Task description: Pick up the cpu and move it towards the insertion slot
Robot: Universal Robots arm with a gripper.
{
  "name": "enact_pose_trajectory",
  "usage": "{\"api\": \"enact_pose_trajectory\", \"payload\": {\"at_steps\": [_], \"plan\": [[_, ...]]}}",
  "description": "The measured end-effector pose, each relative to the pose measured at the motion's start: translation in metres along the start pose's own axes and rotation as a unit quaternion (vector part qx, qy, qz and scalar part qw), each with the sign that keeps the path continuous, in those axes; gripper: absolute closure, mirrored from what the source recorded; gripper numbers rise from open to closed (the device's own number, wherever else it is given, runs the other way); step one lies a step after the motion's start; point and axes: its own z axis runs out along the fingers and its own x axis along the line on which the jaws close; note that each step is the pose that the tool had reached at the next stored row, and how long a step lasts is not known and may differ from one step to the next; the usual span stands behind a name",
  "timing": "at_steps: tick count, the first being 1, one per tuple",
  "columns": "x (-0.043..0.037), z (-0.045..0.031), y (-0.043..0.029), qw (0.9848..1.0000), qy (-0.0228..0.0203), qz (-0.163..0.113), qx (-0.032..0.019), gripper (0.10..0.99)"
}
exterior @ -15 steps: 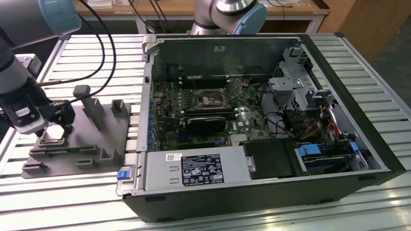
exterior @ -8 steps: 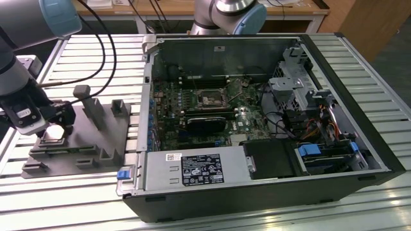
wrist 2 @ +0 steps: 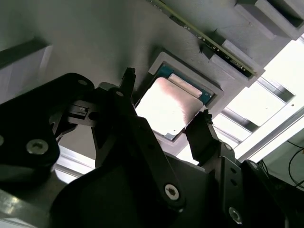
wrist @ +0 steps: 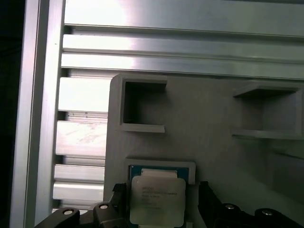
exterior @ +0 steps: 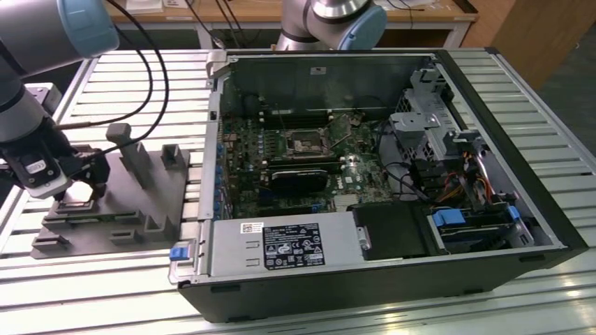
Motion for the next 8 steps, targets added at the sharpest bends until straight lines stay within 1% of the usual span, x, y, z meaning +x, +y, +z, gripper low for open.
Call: {"api": "enact_pose_trajectory", "payload": {"at_steps": [5,8], "plan": [[0.0036,0.0012,0.0001,1.0000,0.0000,0.000,-0.0003,0.380],[0.0049,0.0011,0.0001,1.0000,0.0000,0.000,-0.0020,0.380]]}}
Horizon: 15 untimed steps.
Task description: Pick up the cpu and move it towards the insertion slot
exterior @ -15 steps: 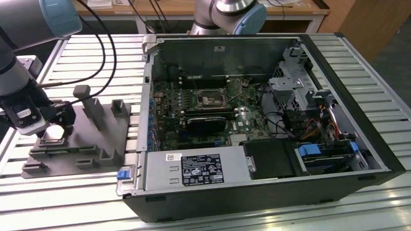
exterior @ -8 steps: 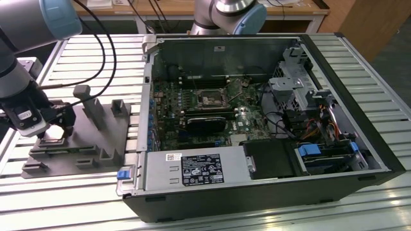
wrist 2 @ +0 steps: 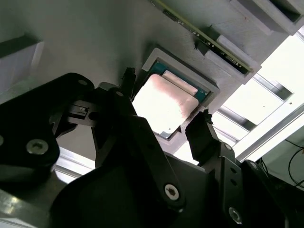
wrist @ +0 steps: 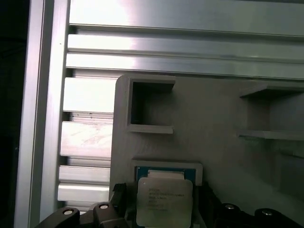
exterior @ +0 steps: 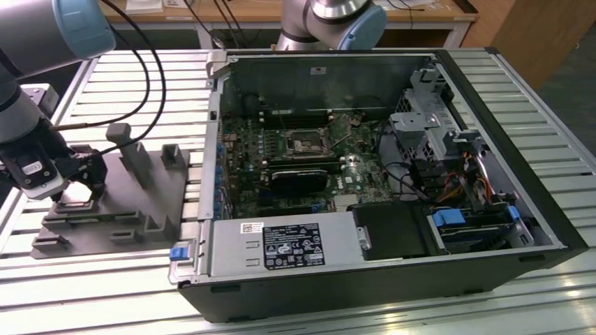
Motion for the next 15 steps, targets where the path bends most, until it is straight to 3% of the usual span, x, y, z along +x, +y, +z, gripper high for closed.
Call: {"api": "enact_pose_trajectory", "payload": {"at_steps": [2,4,15], "plan": [[0.0000,0.0001,0.0001,1.0000,-0.0001,0.000,-0.0004,0.392],[0.0000,0.0001,0.0001,1.0000,-0.0001,0.000,-0.0005,0.522],[-0.0008,-0.0050,0.0002,1.0000,-0.0004,0.005,-0.0001,0.537]]}}
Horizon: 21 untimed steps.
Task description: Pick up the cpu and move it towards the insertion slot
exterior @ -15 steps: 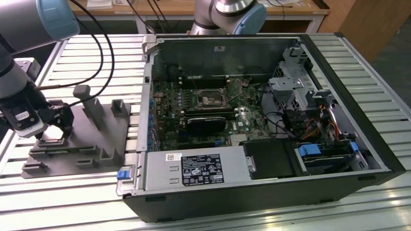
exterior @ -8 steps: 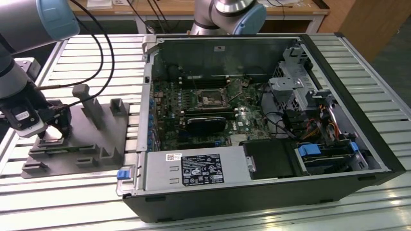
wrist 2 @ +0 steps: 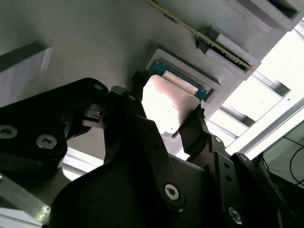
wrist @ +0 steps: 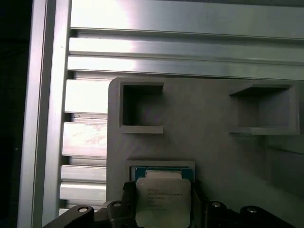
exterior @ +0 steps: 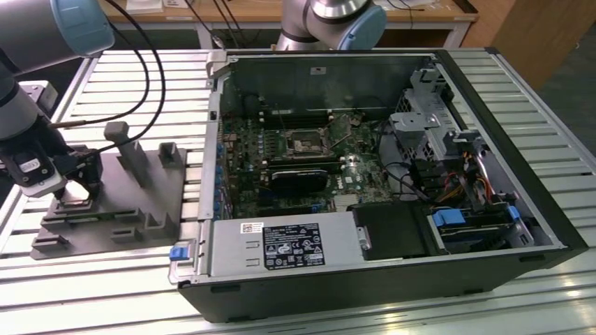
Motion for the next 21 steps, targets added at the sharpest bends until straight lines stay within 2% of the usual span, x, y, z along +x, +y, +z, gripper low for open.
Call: {"api": "enact_pose_trajectory", "payload": {"at_steps": [4,21], "plan": [[0.0001,-0.0001,0.0000,0.9998,-0.0007,0.018,0.0001,0.537],[0.0001,-0.0060,0.0003,0.9998,-0.0006,0.018,0.0000,0.537]]}}
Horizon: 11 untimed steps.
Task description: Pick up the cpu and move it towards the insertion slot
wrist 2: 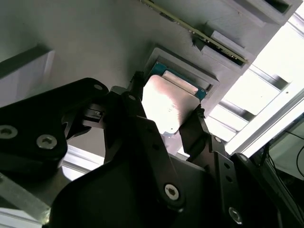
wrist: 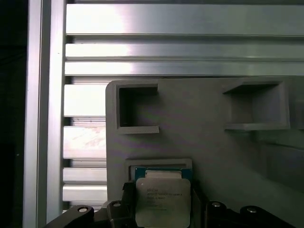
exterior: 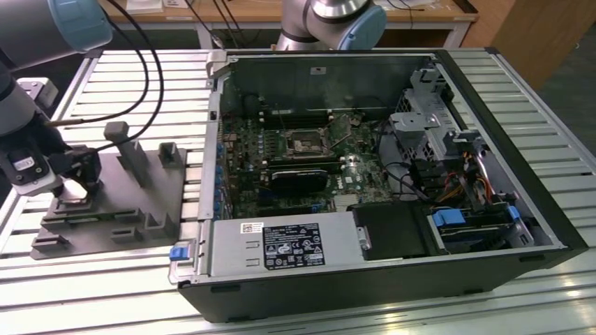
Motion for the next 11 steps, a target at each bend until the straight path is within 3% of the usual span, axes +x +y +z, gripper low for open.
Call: {"api": "enact_pose_trajectory", "payload": {"at_steps": [11], "plan": [[0.0000,-0.0151,0.0007,1.0000,-0.0002,0.000,-0.0007,0.537]]}}
